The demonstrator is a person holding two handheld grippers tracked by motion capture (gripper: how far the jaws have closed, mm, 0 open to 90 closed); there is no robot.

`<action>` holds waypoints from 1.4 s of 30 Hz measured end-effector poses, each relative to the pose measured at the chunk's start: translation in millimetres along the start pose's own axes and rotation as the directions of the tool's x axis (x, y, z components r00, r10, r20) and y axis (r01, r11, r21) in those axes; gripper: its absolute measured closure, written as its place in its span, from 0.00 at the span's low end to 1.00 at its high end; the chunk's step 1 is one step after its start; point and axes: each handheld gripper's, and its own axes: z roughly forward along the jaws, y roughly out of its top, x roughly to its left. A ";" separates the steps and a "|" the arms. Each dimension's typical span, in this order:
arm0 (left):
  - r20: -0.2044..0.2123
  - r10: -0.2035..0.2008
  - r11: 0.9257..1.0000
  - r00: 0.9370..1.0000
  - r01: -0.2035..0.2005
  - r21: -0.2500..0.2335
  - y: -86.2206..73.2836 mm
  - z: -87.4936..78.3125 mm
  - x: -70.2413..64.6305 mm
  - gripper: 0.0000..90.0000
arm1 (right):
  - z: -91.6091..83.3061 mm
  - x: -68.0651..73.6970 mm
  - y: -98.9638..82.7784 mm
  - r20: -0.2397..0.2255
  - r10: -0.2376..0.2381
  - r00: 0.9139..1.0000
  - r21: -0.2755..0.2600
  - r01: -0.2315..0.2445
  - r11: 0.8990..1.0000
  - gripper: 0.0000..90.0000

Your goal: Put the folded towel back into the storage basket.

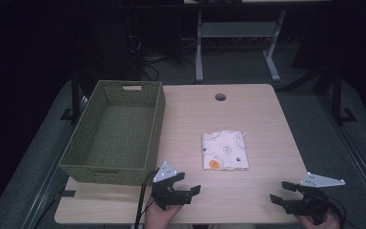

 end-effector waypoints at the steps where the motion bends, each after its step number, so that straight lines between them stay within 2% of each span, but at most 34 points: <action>1: 0.002 -0.002 1.000 1.000 0.002 0.002 -0.1 1.1 -0.2 0.23 | 1.3 -1.3 0.2 -0.006 0.001 1.000 0.001 -0.001 1.000 0.27; 4: 0.008 -0.010 1.000 1.000 0.010 0.004 -1.3 2.7 1.0 0.23 | 2.9 -2.4 0.3 -0.019 0.007 1.000 -0.001 -0.007 1.000 0.27; 6: 0.014 -0.040 0.999 0.999 0.040 0.000 -3.0 2.2 1.8 0.23 | 3.7 -0.6 0.5 -0.022 0.004 1.000 0.001 -0.004 1.000 0.27; 8: 0.022 -0.048 0.999 0.999 0.048 -0.006 -3.8 1.4 2.1 0.23 | 4.0 0.4 0.7 -0.024 0.002 1.000 -0.001 -0.002 1.000 0.27; 13: 0.017 -0.042 0.999 0.999 0.042 -0.020 -3.1 -1.6 1.5 0.24 | 6.6 8.0 4.9 -0.035 -0.033 0.999 -0.002 0.033 0.999 0.26; 19: 0.025 -0.036 0.999 0.999 0.036 -0.010 -3.6 -0.3 1.1 0.24 | 11.7 10.5 7.6 -0.043 -0.037 0.998 0.009 0.037 0.999 0.26; 24: 0.045 -0.054 0.998 0.998 0.055 -0.019 -1.7 2.1 2.0 0.24 | 20.7 9.1 18.4 -0.057 -0.036 0.998 -0.021 0.035 0.999 0.27; 27: 0.048 -0.047 0.999 0.998 0.048 -0.020 3.1 6.4 0.1 0.24 | 25.2 7.5 23.1 -0.066 -0.034 0.997 -0.021 0.033 0.999 0.26; 28: 0.048 -0.034 0.999 0.998 0.035 -0.024 5.9 8.2 -1.5 0.24 | 30.1 4.8 26.4 -0.085 -0.024 0.996 -0.019 0.022 1.000 0.26; 31: 0.049 -0.016 0.999 0.999 0.018 -0.028 12.5 13.0 -5.3 0.24 | 33.1 3.2 28.9 -0.080 -0.024 0.997 -0.007 0.023 1.000 0.25; 33: 0.051 -0.001 1.000 0.999 0.002 -0.019 16.6 16.8 -7.3 0.24 | 36.5 0.0 35.5 -0.074 -0.028 0.997 -0.004 0.028 1.000 0.25; 38: 0.075 -0.008 1.000 0.997 0.008 -0.002 24.9 26.9 -6.6 0.24 | 39.9 -6.6 47.4 -0.091 -0.007 0.996 -0.015 0.006 1.000 0.25; 40: 0.078 -0.007 0.999 0.997 0.004 0.036 29.2 33.3 -5.7 0.25 | 43.4 -10.0 57.1 -0.094 -0.004 0.996 -0.017 0.003 1.000 0.25; 42: 0.072 -0.007 0.999 0.997 0.004 0.049 31.8 36.9 -4.5 0.25 | 44.8 -10.7 59.1 -0.097 0.001 0.995 -0.016 -0.002 1.000 0.25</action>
